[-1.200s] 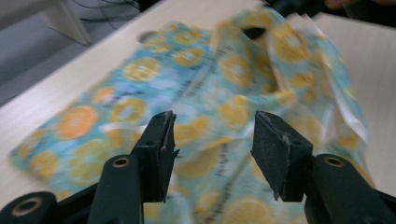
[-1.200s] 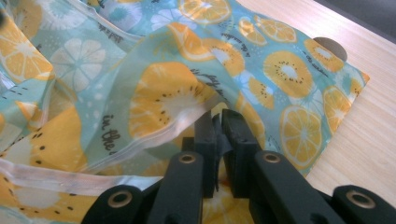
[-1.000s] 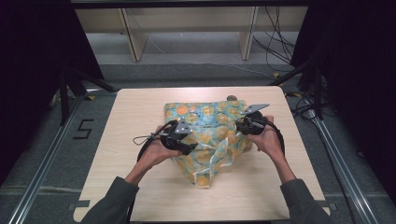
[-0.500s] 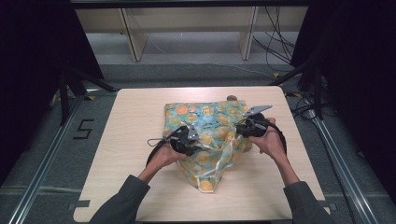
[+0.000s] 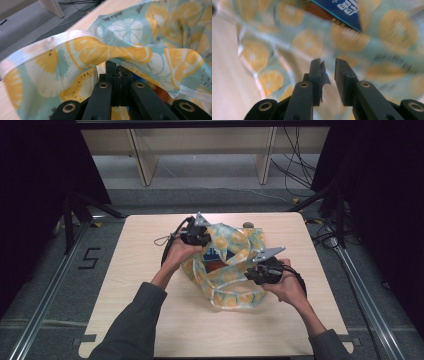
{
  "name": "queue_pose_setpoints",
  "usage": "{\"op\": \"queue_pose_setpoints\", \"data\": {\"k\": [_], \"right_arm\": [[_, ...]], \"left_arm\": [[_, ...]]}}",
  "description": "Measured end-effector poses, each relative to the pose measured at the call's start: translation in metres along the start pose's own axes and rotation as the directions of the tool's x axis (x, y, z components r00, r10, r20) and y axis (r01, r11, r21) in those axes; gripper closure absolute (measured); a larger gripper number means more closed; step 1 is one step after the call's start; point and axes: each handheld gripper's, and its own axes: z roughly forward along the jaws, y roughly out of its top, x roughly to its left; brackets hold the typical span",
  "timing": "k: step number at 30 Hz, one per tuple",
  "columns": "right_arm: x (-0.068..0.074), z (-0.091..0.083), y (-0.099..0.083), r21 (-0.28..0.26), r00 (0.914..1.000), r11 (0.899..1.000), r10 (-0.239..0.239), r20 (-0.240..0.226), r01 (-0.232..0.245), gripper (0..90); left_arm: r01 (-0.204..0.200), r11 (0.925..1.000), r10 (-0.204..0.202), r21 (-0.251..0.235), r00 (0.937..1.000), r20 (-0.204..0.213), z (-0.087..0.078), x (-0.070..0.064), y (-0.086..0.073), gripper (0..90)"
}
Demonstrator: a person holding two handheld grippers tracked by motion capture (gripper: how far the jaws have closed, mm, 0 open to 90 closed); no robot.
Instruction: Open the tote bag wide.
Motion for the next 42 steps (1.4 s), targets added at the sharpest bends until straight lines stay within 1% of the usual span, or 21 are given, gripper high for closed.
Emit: {"op": "queue_pose_setpoints", "data": {"k": [2,3,4,7,9,10,11,14,15,18,20,22,25,27,30,33,35,37,39,40,42], "right_arm": [[0.001,0.006,0.002,-0.026,0.9983,0.999,-0.031,0.049,0.032,77.1],[0.002,0.008,0.004,-0.047,0.997,0.999,0.0,0.078,0.003,77.4],[0.001,0.008,0.007,-0.058,0.9966,0.998,0.007,0.082,-0.002,77.8],[0.0,0.011,0.024,-0.161,0.9943,0.987,0.002,0.106,0.015,80.1],[0.0,0.019,0.037,-0.163,0.9946,0.987,0.007,0.103,0.01,83.1],[0.0,0.026,0.042,-0.14,0.995,0.99,0.01,0.1,0.004,84.0],[-0.001,0.031,0.045,-0.086,0.9958,0.996,0.011,0.091,-0.003,85.1],[-0.008,0.057,0.051,0.046,0.9885,0.998,-0.044,0.144,0.038,88.8],[-0.009,0.063,0.049,0.065,0.9926,0.998,-0.01,0.121,0.002,89.7],[-0.007,0.064,0.04,0.107,0.9961,0.994,-0.022,0.086,0.012,90.0],[-0.004,0.057,0.035,0.15,0.9972,0.988,-0.054,0.051,0.045,90.0],[0.004,0.055,0.027,0.205,0.998,0.977,-0.06,0.019,0.055,90.0],[0.01,0.063,0.012,0.261,0.9977,0.963,-0.065,-0.021,0.068,90.0],[0.013,0.068,0.003,0.289,0.9977,0.955,-0.05,-0.047,0.061,90.0],[0.015,0.066,-0.006,0.276,0.997,0.96,-0.032,-0.071,0.05,90.0],[0.021,0.057,-0.012,0.275,0.9938,0.96,-0.022,-0.109,0.052,90.0],[0.025,0.052,-0.015,0.285,0.9899,0.957,-0.024,-0.14,0.063,90.0],[0.027,0.047,-0.016,0.274,0.99,0.959,-0.034,-0.137,0.071,90.0],[0.023,0.037,-0.006,0.199,0.9935,0.977,-0.059,-0.097,0.078,90.0],[0.02,0.028,0.003,0.121,0.9949,0.991,-0.054,-0.085,0.064,89.0],[0.014,0.019,0.018,0.046,0.9948,0.995,-0.084,-0.057,0.087,87.8]], "left_arm": [[0.055,0.9985,-0.055,0.006,0.9983,0.017,0.008,0.009,0.003,89.0],[0.072,0.9974,-0.072,0.003,0.9973,0.017,0.011,0.01,0.003,89.0],[0.082,0.9966,-0.082,0.009,0.9964,0.02,0.014,0.01,0.002,89.0],[0.079,0.9962,-0.081,0.036,0.9958,0.043,0.02,0.008,-0.003,88.9],[0.1,0.9943,-0.102,0.037,0.9935,0.05,0.022,0.008,-0.004,89.0],[0.11,0.993,-0.112,0.043,0.992,0.058,0.023,0.009,-0.005,89.0],[0.108,0.9931,-0.111,0.045,0.9923,0.056,0.024,0.009,-0.004,89.0],[0.125,0.9901,-0.13,0.063,0.989,0.071,0.026,0.012,-0.006,89.0],[0.124,0.99,-0.128,0.068,0.99,0.06,0.028,0.014,-0.007,89.0],[0.152,0.9856,-0.156,0.075,0.9865,0.05,0.03,0.023,-0.013,89.0],[0.188,0.9792,-0.192,0.077,0.9799,0.054,0.034,0.03,-0.018,89.0],[0.246,0.9665,-0.25,0.073,0.9667,0.055,0.037,0.036,-0.023,88.9],[0.266,0.9607,-0.27,0.079,0.9618,0.044,0.043,0.041,-0.028,88.9],[0.267,0.9604,-0.27,0.08,0.9622,0.035,0.045,0.044,-0.03,88.8],[0.27,0.9586,-0.27,0.091,0.9629,-0.016,0.049,0.052,-0.036,88.7],[0.31,0.945,-0.307,0.105,0.9507,-0.046,0.053,0.061,-0.049,88.5],[0.321,0.9428,-0.319,0.089,0.947,-0.033,0.054,0.06,-0.054,88.5],[0.309,0.9473,-0.309,0.084,0.951,-0.019,0.053,0.057,-0.054,88.4],[0.291,0.9539,-0.292,0.073,0.9565,-0.006,0.049,0.052,-0.05,88.2],[0.28,0.9567,-0.281,0.08,0.9595,0.009,0.048,0.051,-0.048,88.0],[0.266,0.9608,-0.268,0.079,0.9633,0.016,0.045,0.048,-0.045,88.0]]}}
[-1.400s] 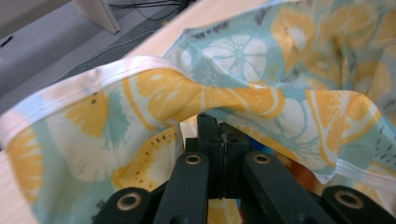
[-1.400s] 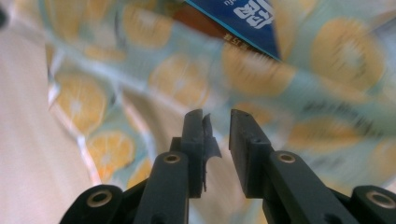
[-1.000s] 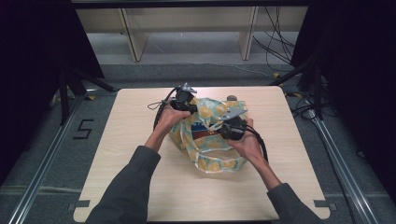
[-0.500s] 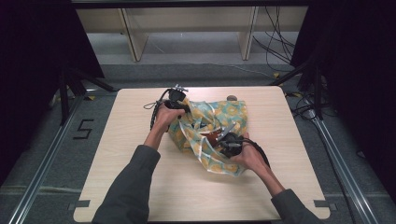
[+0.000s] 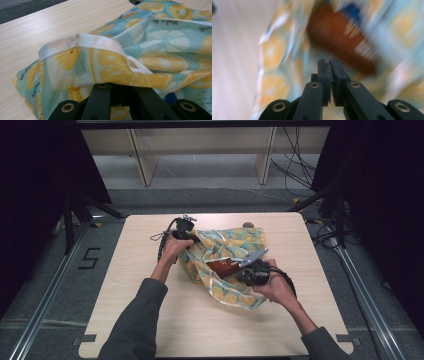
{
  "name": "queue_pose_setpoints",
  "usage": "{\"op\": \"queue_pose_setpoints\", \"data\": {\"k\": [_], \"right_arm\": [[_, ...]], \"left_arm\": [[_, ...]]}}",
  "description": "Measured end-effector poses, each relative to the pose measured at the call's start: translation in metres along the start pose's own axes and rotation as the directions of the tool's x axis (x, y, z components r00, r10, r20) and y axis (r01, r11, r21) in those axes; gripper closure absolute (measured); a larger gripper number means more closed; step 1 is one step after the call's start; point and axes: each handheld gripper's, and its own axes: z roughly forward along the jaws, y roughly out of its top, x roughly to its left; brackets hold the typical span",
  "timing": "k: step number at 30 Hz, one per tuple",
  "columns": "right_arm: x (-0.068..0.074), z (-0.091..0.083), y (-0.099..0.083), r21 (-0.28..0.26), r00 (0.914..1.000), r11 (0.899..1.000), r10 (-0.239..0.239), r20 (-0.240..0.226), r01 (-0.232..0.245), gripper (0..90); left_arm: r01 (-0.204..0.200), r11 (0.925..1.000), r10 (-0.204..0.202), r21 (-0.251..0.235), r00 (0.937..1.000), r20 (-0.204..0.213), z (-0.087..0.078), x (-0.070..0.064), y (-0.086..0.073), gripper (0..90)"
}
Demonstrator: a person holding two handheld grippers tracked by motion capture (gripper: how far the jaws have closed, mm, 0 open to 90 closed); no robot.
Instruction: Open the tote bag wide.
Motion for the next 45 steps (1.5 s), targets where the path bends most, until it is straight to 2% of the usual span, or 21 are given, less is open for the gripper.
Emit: {"op": "queue_pose_setpoints", "data": {"k": [4,8,10,12,16,19,21,24,26,29,31,32,33,34,35,36,37,39,41,43,45], "right_arm": [[-0.011,-0.009,0.027,-0.085,0.9891,0.994,-0.057,0.135,0.069,81.2],[-0.012,-0.013,0.039,-0.129,0.9765,0.983,-0.103,0.19,0.129,64.9],[-0.008,-0.01,0.039,-0.14,0.9839,0.982,-0.11,0.141,0.13,60.3],[-0.003,-0.007,0.038,-0.146,0.9938,0.987,-0.061,0.093,0.074,52.1],[0.001,0.001,0.041,-0.152,0.9952,0.988,-0.015,0.097,0.03,39.9],[0.004,0.011,0.044,-0.123,0.9902,0.992,-0.004,0.14,0.022,34.5],[0.003,0.019,0.045,-0.115,0.9851,0.993,-0.004,0.172,0.024,39.7],[-0.007,0.028,0.047,-0.078,0.9744,0.996,-0.014,0.225,0.033,73.2],[-0.02,0.029,0.046,-0.09,0.9699,0.996,0.004,0.243,0.019,87.5],[-0.041,0.024,0.044,-0.118,0.9593,0.992,0.066,0.275,-0.034,90.0],[-0.059,0.017,0.041,-0.136,0.9473,0.987,0.125,0.295,-0.088,90.0],[-0.067,0.014,0.039,-0.155,0.9425,0.984,0.136,0.305,-0.092,90.0],[-0.071,0.012,0.038,-0.165,0.9421,0.981,0.149,0.3,-0.102,90.0],[-0.075,0.01,0.036,-0.19,0.9488,0.977,0.148,0.279,-0.097,89.9],[-0.074,0.006,0.035,-0.193,0.9627,0.975,0.154,0.223,-0.111,82.9],[-0.07,0.003,0.035,-0.187,0.9713,0.975,0.155,0.18,-0.121,77.2],[-0.066,0.002,0.035,-0.197,0.9761,0.974,0.146,0.161,-0.113,72.2],[-0.054,-0.003,0.036,-0.185,0.9835,0.972,0.16,0.084,-0.142,65.0],[-0.042,-0.005,0.04,-0.198,0.9918,0.974,0.121,0.042,-0.11,60.1],[-0.029,-0.003,0.045,-0.215,0.9953,0.972,0.092,-0.028,-0.096,56.2],[-0.014,0.004,0.051,-0.193,0.9968,0.98,0.043,-0.068,-0.055,52.7]], "left_arm": [[-0.016,0.9999,0.016,0.0,0.9996,0.023,-0.005,-0.003,0.003,87.7],[-0.015,0.9998,0.015,0.009,0.9994,0.032,-0.007,-0.001,0.002,87.5],[-0.009,1.0,0.009,0.003,0.9994,0.034,-0.007,0.0,0.002,87.3],[-0.011,0.9999,0.011,0.005,0.9993,0.035,-0.008,-0.001,0.002,87.3],[-0.014,0.9999,0.014,-0.003,0.9991,0.041,-0.007,-0.005,0.003,87.1],[-0.027,0.9996,0.027,0.001,0.9987,0.044,-0.007,-0.007,0.003,86.9],[-0.029,0.9996,0.029,-0.002,0.9982,0.053,-0.008,-0.008,0.003,86.8],[-0.043,0.999,0.042,0.012,0.9979,0.05,-0.009,-0.009,0.003,86.8],[-0.05,0.9987,0.05,0.006,0.9971,0.058,-0.011,-0.009,0.002,86.7],[-0.056,0.9984,0.055,0.008,0.9963,0.065,-0.013,-0.01,0.001,86.5],[-0.052,0.9986,0.052,0.002,0.9955,0.079,-0.014,-0.009,0.0,86.3],[-0.054,0.9986,0.054,-0.001,0.9953,0.08,-0.014,-0.009,-0.001,86.3],[-0.05,0.9987,0.05,-0.004,0.9951,0.085,-0.014,-0.008,-0.002,86.3],[-0.052,0.9986,0.052,-0.004,0.9948,0.087,-0.014,-0.008,-0.002,86.3],[-0.055,0.9985,0.054,0.005,0.9947,0.087,-0.014,-0.008,-0.002,86.3],[-0.056,0.9984,0.055,0.006,0.995,0.083,-0.014,-0.007,-0.002,86.2],[-0.05,0.9988,0.049,0.003,0.9953,0.083,-0.013,-0.006,-0.003,86.1],[-0.04,0.9992,0.039,0.007,0.9956,0.085,-0.012,-0.005,-0.003,86.1],[-0.042,0.999,0.041,0.011,0.9955,0.085,-0.01,-0.006,-0.003,86.0],[-0.038,0.9992,0.037,0.009,0.996,0.081,-0.01,-0.008,-0.002,85.9],[-0.037,0.9993,0.036,0.007,0.9958,0.084,-0.011,-0.009,-0.002,85.8]]}}
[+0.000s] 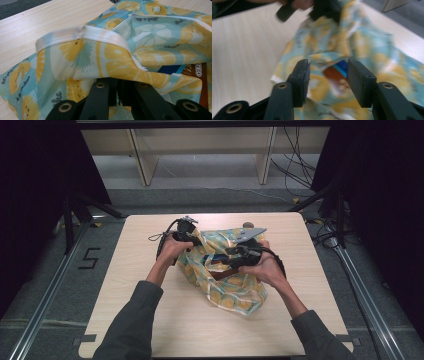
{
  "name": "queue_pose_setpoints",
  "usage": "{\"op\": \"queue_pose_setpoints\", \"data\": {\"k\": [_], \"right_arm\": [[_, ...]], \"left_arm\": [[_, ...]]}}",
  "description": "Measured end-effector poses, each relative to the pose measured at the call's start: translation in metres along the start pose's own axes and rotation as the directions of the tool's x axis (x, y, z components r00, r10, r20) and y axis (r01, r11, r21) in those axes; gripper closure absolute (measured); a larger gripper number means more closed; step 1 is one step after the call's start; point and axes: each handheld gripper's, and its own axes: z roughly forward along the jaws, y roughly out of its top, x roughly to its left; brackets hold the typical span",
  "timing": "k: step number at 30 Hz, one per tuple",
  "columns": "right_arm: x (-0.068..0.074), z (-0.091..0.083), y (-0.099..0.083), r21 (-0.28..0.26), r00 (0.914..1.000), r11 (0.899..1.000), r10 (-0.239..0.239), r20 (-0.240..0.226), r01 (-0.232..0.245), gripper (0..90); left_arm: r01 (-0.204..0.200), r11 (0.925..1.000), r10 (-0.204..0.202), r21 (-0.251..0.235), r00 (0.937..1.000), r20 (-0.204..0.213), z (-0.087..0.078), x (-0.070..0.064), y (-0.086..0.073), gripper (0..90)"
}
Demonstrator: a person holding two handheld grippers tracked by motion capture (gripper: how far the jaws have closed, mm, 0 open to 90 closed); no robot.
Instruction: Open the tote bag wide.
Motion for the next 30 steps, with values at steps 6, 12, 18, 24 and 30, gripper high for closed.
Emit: {"op": "queue_pose_setpoints", "data": {"k": [6,12,18,24,30], "right_arm": [[0.016,0.031,-0.005,0.087,0.9983,0.995,-0.056,-0.018,0.058,45.1],[0.019,0.049,-0.009,0.153,0.9948,0.983,-0.101,0.015,0.097,48.6],[0.012,0.051,-0.012,0.157,0.993,0.983,-0.108,0.048,0.099,87.1],[-0.021,0.016,-0.001,0.017,0.985,1.0,-0.016,0.172,0.013,90.0],[-0.091,-0.003,-0.014,0.0,0.913,0.993,0.108,0.393,-0.118,90.0]], "left_arm": [[-0.006,0.9999,0.006,0.011,0.9999,0.01,-0.001,0.001,0.0,85.0],[-0.004,0.9999,0.004,0.014,0.9999,0.013,0.001,0.003,-0.002,84.1],[-0.008,0.9998,0.007,0.017,0.9998,0.017,0.002,0.003,-0.005,83.7],[-0.01,0.9996,0.009,0.025,0.9998,0.015,0.002,0.003,-0.008,84.1],[-0.035,0.9987,0.033,0.038,0.998,0.054,0.006,-0.004,-0.011,85.2]]}}
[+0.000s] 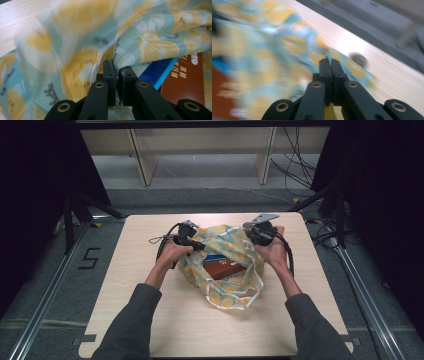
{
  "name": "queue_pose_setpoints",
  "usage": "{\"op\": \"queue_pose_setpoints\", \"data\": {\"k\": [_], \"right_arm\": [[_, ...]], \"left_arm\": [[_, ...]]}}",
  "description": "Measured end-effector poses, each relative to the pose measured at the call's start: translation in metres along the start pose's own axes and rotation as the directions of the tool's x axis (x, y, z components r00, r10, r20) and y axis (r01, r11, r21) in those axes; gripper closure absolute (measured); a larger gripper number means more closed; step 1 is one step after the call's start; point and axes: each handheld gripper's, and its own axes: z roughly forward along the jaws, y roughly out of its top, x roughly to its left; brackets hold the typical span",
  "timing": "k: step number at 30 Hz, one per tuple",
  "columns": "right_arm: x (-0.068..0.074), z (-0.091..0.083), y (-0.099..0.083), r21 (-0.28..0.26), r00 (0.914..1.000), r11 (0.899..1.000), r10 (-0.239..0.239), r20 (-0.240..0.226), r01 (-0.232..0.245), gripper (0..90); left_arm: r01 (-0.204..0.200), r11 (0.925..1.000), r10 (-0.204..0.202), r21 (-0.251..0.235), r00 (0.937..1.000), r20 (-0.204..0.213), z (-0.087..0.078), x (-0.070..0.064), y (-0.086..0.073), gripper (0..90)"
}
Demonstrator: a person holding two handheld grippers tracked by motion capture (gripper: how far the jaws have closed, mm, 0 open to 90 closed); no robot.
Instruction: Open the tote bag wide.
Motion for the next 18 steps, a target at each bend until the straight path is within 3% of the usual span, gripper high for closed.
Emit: {"op": "queue_pose_setpoints", "data": {"k": [1,2,5,8,9,11,13,14,15,18], "right_arm": [[-0.013,0.005,-0.007,0.037,0.9992,0.999,0.021,0.033,-0.022,90.0],[-0.021,0.01,-0.013,0.06,0.9983,0.998,0.025,0.052,-0.028,90.0],[-0.036,0.022,-0.033,0.129,0.9966,0.989,0.059,0.058,-0.066,90.0],[-0.037,0.03,-0.048,0.169,0.9933,0.98,0.098,0.06,-0.107,90.0],[-0.038,0.033,-0.054,0.185,0.9944,0.978,0.093,0.051,-0.101,89.7],[-0.039,0.033,-0.059,0.205,0.9924,0.971,0.114,0.048,-0.121,87.4],[-0.041,0.03,-0.058,0.207,0.9895,0.968,0.14,0.036,-0.144,82.1],[-0.042,0.028,-0.057,0.195,0.9907,0.971,0.132,0.033,-0.136,79.1],[-0.043,0.022,-0.054,0.169,0.9864,0.972,0.162,0.025,-0.164,73.8],[-0.041,0.003,-0.045,0.101,0.9825,0.978,0.185,-0.022,-0.182,68.3]], "left_arm": [[-0.012,0.9999,0.012,0.008,0.9999,0.006,-0.001,0.0,0.0,85.8],[0.007,0.9999,-0.007,-0.008,0.9999,0.016,0.0,-0.001,0.0,86.4],[-0.016,0.9999,0.016,-0.006,0.9994,0.031,-0.003,-0.004,0.0,87.5],[-0.018,0.9995,0.019,-0.024,0.9991,0.039,-0.008,-0.004,0.002,87.9],[-0.018,0.9993,0.02,-0.032,0.999,0.04,-0.009,-0.004,0.002,87.9],[0.015,0.9978,-0.012,-0.064,0.999,0.042,-0.011,-0.004,0.003,87.9],[0.008,0.9979,-0.005,-0.065,0.9992,0.039,-0.013,-0.003,0.004,87.8],[0.01,0.9979,-0.008,-0.065,0.9992,0.039,-0.013,-0.003,0.004,87.6],[0.008,0.9981,-0.006,-0.062,0.9994,0.035,-0.013,-0.003,0.004,86.7],[-0.005,0.9984,0.005,-0.056,1.0,0.005,-0.013,-0.004,0.004,81.1]]}}
